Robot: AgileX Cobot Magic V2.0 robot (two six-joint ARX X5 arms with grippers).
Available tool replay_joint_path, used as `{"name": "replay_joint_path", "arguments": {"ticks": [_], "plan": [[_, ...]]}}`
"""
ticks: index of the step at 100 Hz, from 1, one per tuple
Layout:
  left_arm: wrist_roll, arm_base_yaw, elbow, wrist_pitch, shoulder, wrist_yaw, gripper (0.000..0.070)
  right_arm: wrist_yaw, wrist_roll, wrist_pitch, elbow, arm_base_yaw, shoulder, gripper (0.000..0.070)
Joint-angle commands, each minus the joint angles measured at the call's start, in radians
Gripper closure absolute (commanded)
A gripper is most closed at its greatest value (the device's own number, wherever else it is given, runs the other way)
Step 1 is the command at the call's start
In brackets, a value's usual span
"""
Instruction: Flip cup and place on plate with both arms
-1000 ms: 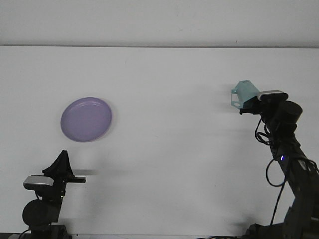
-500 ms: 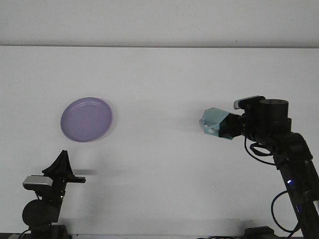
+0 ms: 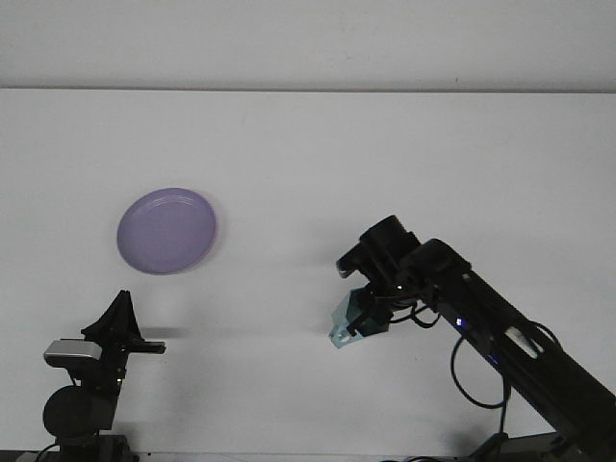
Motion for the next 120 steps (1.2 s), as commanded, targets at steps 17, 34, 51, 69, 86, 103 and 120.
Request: {"name": "replay_joint_path", "arguments": {"ticks": [17,34,51,69,86,103,120], "plan": [[-0.003,0.000,-0.013,0.013,-0.001,-0.001,0.0688,0.028,-0.013,-0.028,0.104,0.053,0.151,0.0693],[-0.003,0.000,-0.013,0.013,-0.001,-0.001,0.0688,0.042,-0.030,-0.043,0.110,0.055,0.212,0.0693],[-0.003,0.000,-0.013,0.013,-0.001,-0.001,0.0688,0.047,-0.061,-0.055,0.110,0.056,0.235,0.0693],[-0.003,0.000,-0.013,0.013,-0.001,-0.001,0.0688,0.041,-0.082,-0.021,0.110,0.058,0.235,0.0642],[-0.003,0.000,-0.013,0.012,-0.001,-0.001,0.0688,0.031,-0.087,-0.013,0.110,0.058,0.235,0.0541],[-0.004,0.000,-0.013,0.013,-0.001,-0.001,0.0688,0.032,-0.091,-0.007,0.115,0.059,0.235,0.0308],[-0.081,0.000,-0.009,0.013,-0.001,0.001,0.0688,0.032,-0.090,-0.055,0.175,0.039,0.212,0.0228]]}}
